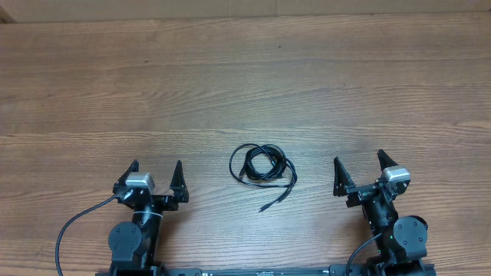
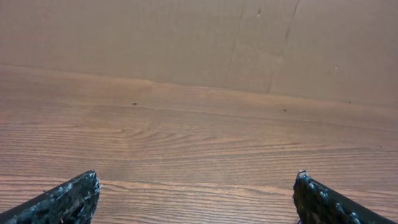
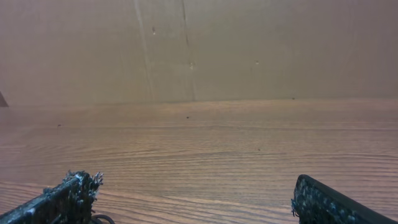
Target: Untangle cables
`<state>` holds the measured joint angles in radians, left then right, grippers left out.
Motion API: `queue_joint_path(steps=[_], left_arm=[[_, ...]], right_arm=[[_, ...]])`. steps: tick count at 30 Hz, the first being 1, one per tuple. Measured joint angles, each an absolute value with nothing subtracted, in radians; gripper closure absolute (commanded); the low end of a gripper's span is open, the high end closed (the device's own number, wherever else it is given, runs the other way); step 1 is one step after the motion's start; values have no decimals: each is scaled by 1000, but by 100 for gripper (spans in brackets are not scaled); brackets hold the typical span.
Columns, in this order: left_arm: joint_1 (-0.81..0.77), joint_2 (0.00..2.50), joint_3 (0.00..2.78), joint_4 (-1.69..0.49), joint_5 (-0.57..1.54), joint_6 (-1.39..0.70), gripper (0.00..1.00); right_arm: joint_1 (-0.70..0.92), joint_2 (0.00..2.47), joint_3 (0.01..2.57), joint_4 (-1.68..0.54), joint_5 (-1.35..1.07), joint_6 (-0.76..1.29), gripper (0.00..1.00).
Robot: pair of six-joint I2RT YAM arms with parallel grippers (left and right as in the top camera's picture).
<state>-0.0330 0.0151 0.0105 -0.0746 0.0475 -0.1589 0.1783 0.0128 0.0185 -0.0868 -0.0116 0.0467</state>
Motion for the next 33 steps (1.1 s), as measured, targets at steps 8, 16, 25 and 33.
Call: queue_joint_path(steps=[8,16,25,33], left_arm=[[-33,59,10,-74,56,-211,1],[-33,59,10,-74,59,-212,1],[-33,59,10,-74,59,-212,1],[-33,59,10,-74,59,-212,1]], right_arm=[[178,13,19,-87,-12,47,0],[178,13,19,-87,-12,47,0],[178,13,19,-87,-12,47,0],[178,13,19,-87,-12,47,0]])
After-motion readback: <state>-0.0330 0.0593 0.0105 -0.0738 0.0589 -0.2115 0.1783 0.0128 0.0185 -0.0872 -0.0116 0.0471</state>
